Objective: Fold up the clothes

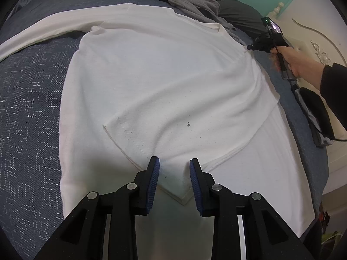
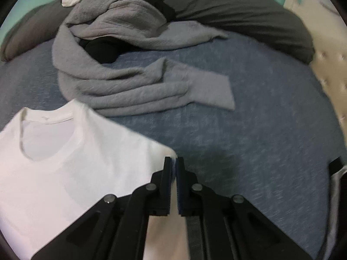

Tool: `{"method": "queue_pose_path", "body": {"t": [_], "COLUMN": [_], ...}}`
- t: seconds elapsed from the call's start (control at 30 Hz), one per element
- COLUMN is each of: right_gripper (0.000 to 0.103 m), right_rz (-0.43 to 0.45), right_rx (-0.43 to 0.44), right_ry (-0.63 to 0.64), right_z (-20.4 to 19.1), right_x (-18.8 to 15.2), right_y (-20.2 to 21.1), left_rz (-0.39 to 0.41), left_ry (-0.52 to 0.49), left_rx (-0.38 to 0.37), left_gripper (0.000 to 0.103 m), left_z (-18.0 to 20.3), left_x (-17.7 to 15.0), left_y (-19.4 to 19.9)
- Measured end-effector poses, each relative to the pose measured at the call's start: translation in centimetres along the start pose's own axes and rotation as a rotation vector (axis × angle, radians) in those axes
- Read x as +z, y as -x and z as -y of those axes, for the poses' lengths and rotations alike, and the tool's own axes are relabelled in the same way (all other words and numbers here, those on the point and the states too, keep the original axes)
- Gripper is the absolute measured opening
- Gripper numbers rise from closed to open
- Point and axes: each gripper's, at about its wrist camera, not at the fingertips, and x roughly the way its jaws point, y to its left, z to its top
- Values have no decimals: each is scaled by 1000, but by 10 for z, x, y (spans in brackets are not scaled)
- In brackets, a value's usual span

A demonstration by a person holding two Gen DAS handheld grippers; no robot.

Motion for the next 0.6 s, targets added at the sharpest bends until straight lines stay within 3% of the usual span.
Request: {"method": "queue_pose_path", "body": {"t": [0.2,0.4,0.6], "right_gripper": [3,4,13], "right_rz": [-16,-11,113], "right_rx": [-40,53,147], "right_ry": [28,-87,-174], "right_z": [-9,2,19], "right_x": [11,11,20], "right_y": [-13,-20,10], "left_rz": [3,4,4], "left_ry": [-7,-5,-2], "left_rx": [7,5,5], "left_gripper": [32,32,32], "left_z": [2,4,8], "left_x": [-3,-7,-5], "left_y": [2,4,3]}}
